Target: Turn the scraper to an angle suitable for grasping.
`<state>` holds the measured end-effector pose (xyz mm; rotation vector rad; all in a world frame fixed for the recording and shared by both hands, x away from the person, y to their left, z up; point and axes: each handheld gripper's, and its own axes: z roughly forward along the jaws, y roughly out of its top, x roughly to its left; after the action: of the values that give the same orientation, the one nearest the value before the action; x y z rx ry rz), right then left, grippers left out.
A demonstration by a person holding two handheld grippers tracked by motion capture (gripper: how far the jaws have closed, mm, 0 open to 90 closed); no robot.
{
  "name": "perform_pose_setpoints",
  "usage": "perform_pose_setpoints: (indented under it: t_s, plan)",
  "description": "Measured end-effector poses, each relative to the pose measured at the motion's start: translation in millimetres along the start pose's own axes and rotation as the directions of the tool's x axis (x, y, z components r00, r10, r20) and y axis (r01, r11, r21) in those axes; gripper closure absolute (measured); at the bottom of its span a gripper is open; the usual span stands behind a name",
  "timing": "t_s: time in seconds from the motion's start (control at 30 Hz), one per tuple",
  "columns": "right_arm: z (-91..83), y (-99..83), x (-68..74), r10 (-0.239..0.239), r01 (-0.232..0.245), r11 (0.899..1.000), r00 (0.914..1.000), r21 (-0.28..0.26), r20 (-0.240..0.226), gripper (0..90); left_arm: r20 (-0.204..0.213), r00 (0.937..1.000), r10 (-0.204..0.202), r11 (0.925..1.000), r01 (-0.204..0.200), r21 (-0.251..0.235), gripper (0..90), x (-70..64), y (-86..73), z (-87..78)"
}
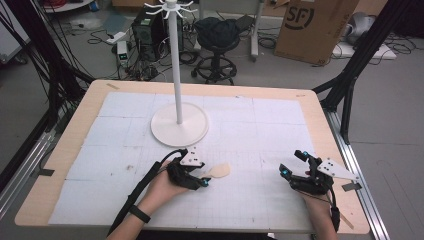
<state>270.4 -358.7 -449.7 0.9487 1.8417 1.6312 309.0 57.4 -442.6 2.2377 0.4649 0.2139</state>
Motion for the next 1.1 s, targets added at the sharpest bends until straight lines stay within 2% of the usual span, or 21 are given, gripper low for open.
perform_pose_setpoints:
  t_s: [0.07,0.27,0.3,0.33,0.37,0.43,0.57,0.67,0.73,0.83,0.9,1.0,1.07,1.1]
  plan:
    - [-0.1,0.0,0.2,-0.002,0.002,1.000,1.0000,0.002,-0.001,15.6,0.005,0.9999,0.013,0.9997,-0.013,0.019,52.9,-0.3,-1.0,0.8]
    - [0.0,0.0,0.6,-0.003,0.003,1.000,1.0000,0.002,-0.002,15.6,0.009,0.9999,0.008,0.9999,-0.008,0.009,69.9,1.1,-1.4,0.6]
    - [0.0,0.1,0.8,-0.003,0.003,1.000,1.0000,0.003,0.000,15.6,0.010,0.9997,0.020,0.9997,-0.020,0.010,75.2,0.2,-1.1,0.6]
    - [0.0,0.1,0.8,-0.003,0.003,1.000,1.0000,0.003,0.000,15.6,0.011,0.9994,0.034,0.9994,-0.034,0.011,75.2,-0.9,-1.0,0.8]
    - [0.1,0.0,0.1,-0.007,0.007,1.000,1.0000,-0.001,-0.002,15.6,0.006,0.9987,0.050,0.9987,-0.050,0.014,79.9,-2.5,-0.3,1.2]
    - [0.1,0.0,0.0,-0.006,0.006,1.000,1.0000,0.000,-0.001,15.6,0.008,0.9986,0.053,0.9984,-0.053,0.018,80.4,-2.2,0.6,1.1]
    - [0.2,0.0,0.1,-0.006,0.006,1.000,1.0000,-0.001,-0.001,15.6,0.014,0.9985,0.053,0.9986,-0.053,-0.005,80.8,2.0,1.4,1.9]
    - [0.1,0.0,0.2,-0.004,0.004,1.000,1.0000,0.000,-0.001,15.6,0.046,0.9977,0.049,0.9980,-0.048,-0.041,80.8,4.8,7.3,0.7]
    - [0.0,0.0,0.1,0.000,0.000,1.000,1.0000,0.000,0.001,15.5,0.058,0.9958,0.070,0.9968,-0.068,-0.041,80.9,5.2,14.1,0.6]
    - [-0.1,0.1,0.2,0.005,-0.005,1.000,1.0000,0.000,0.002,15.5,0.086,0.9884,0.125,0.9920,-0.123,-0.030,80.9,3.9,29.6,6.3]
    - [-0.2,0.0,0.2,0.001,-0.001,1.000,1.0000,0.001,0.001,15.5,0.119,0.9771,0.176,0.9842,-0.174,-0.033,80.8,2.7,41.6,14.8]
    - [-0.4,0.0,0.4,0.001,-0.001,1.000,1.0000,-0.001,0.002,15.5,0.154,0.9615,0.227,0.9737,-0.227,-0.021,80.8,0.3,56.7,29.0]
    - [-0.7,-0.1,0.1,0.008,-0.008,1.000,1.0000,-0.005,0.003,15.5,0.180,0.9485,0.261,0.9647,-0.263,-0.009,80.8,-1.1,65.7,38.6]
    - [-0.7,-0.1,-0.3,0.003,-0.003,1.000,1.0000,-0.006,0.004,15.5,0.202,0.9389,0.278,0.9592,-0.283,-0.008,80.9,-2.4,72.8,47.0]
